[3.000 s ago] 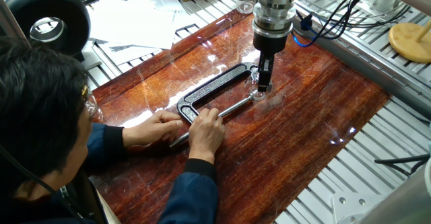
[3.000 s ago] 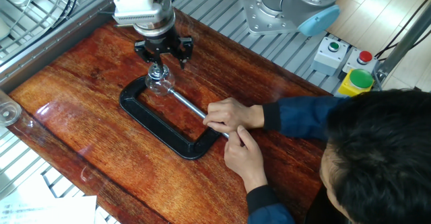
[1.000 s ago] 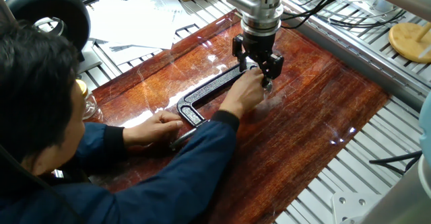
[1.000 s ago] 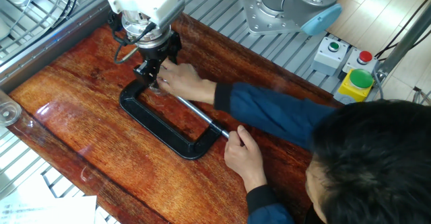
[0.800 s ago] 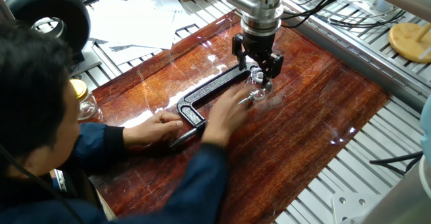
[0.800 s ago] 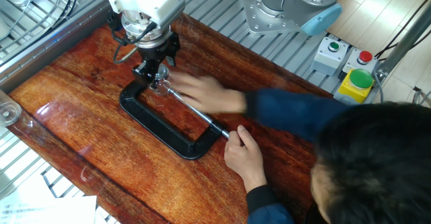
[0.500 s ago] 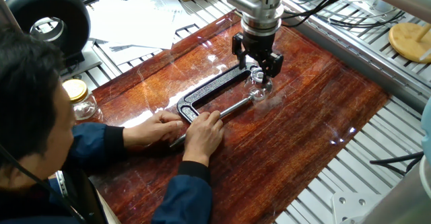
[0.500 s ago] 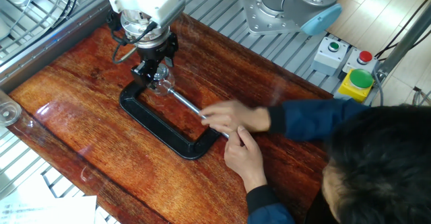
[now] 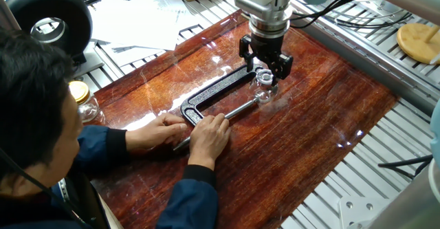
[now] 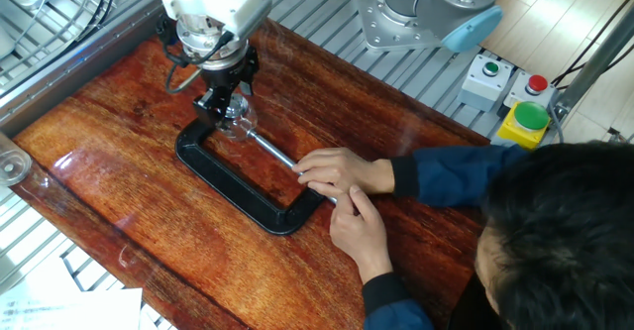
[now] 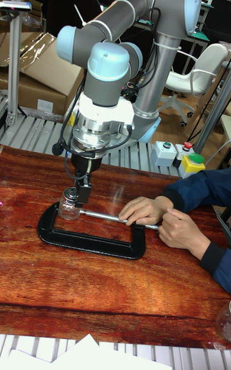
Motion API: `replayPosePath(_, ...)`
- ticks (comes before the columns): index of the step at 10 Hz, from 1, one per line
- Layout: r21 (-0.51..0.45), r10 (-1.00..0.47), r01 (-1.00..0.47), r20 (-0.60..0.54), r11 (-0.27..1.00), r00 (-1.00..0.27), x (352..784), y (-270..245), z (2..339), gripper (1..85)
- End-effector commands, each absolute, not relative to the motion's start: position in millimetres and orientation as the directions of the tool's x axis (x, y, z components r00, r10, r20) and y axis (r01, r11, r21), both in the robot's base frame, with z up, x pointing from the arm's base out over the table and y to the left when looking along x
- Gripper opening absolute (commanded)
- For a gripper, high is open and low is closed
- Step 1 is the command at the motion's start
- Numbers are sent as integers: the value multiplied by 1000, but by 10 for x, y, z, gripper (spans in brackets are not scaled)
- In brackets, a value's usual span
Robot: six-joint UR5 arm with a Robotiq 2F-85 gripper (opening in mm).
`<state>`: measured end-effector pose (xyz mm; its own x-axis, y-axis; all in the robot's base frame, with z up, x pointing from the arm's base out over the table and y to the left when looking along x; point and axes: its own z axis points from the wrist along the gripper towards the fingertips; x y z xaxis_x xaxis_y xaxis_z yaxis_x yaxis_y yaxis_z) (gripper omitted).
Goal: Screw the lid onto the jar
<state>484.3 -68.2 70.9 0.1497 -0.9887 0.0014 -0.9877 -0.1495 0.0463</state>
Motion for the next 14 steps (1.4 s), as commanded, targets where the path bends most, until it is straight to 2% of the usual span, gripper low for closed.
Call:
replayPosePath(1,38,-990,-989,-8,-140,140,4818,-706,671,730)
replayPosePath(14,41,-996,-996,5,-83,83,4732,-813,630,643)
